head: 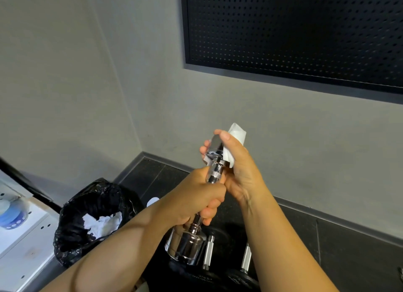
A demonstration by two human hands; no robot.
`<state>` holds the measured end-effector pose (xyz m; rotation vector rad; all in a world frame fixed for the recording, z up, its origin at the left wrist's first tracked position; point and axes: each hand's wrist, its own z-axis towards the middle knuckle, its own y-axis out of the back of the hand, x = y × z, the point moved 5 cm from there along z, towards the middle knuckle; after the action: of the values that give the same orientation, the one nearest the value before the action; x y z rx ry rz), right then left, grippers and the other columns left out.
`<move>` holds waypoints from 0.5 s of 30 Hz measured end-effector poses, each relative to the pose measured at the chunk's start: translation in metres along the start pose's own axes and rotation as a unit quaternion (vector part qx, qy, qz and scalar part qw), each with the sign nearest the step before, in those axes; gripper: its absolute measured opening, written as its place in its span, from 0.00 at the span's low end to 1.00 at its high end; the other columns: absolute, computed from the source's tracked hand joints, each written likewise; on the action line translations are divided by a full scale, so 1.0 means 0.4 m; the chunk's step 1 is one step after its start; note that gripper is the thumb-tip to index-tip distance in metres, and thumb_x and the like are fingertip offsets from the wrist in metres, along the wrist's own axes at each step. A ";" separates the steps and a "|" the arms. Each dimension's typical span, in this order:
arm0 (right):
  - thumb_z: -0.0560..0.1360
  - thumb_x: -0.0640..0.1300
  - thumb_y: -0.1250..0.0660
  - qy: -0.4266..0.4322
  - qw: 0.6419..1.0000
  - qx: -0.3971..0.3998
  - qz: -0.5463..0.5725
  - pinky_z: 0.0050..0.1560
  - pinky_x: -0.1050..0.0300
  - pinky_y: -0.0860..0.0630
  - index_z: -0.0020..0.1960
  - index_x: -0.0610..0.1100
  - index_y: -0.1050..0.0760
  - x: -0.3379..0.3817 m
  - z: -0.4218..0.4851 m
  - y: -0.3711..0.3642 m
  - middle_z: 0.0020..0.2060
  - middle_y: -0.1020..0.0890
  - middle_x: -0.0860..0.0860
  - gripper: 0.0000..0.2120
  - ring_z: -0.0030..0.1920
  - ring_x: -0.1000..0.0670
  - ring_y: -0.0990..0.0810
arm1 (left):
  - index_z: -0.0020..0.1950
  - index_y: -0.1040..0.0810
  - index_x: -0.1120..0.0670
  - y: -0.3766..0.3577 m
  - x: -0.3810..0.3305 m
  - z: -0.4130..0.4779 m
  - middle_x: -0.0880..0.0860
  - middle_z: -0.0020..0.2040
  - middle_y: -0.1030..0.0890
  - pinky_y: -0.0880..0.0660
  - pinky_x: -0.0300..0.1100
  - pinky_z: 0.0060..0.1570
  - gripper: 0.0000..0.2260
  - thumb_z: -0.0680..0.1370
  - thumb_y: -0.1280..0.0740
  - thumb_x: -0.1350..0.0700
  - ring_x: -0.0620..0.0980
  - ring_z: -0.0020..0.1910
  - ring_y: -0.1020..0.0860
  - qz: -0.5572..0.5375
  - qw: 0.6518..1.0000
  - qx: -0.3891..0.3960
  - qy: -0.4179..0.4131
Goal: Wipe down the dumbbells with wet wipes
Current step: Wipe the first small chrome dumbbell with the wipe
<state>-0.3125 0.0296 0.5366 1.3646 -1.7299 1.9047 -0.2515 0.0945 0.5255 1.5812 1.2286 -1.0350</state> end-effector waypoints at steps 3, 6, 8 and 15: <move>0.65 0.47 0.30 -0.009 1.000 0.007 0.010 0.42 0.56 0.19 0.42 0.42 0.23 -0.003 0.004 -0.004 0.37 0.19 0.43 0.10 0.37 0.47 0.18 | 0.37 0.35 0.55 -0.005 -0.001 -0.001 0.50 0.24 0.35 0.32 0.40 0.25 0.09 0.74 0.43 0.67 0.47 0.20 0.37 -0.018 1.000 -0.007 0.012; 0.67 0.44 0.26 -0.001 0.998 -0.059 -0.035 0.41 0.54 0.19 0.47 0.41 0.25 -0.003 0.011 -0.003 0.38 0.19 0.42 0.13 0.37 0.46 0.18 | 0.39 0.34 0.55 0.002 0.002 0.013 0.51 0.27 0.33 0.31 0.40 0.24 0.07 0.75 0.42 0.65 0.47 0.21 0.34 0.045 0.996 -0.072 0.015; 0.66 0.44 0.23 0.006 0.985 -0.145 -0.097 0.37 0.55 0.20 0.49 0.42 0.25 -0.007 0.012 0.007 0.39 0.19 0.42 0.16 0.37 0.45 0.19 | 0.42 0.30 0.53 0.012 0.012 0.022 0.50 0.31 0.28 0.27 0.40 0.25 0.05 0.77 0.40 0.60 0.46 0.24 0.28 0.152 0.979 -0.134 -0.004; 0.64 0.51 0.23 0.087 0.892 -0.291 -0.334 0.46 0.48 0.20 0.50 0.47 0.32 -0.014 -0.012 0.005 0.40 0.23 0.53 0.22 0.42 0.50 0.21 | 0.60 0.30 0.53 0.025 0.048 0.034 0.50 0.49 0.21 0.27 0.40 0.45 0.11 0.81 0.42 0.50 0.45 0.41 0.26 0.377 0.900 -0.219 -0.002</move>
<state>-0.3130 0.0355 0.5316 1.2599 -1.3272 0.9889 -0.2399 0.0852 0.5048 1.4827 0.6606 -0.2351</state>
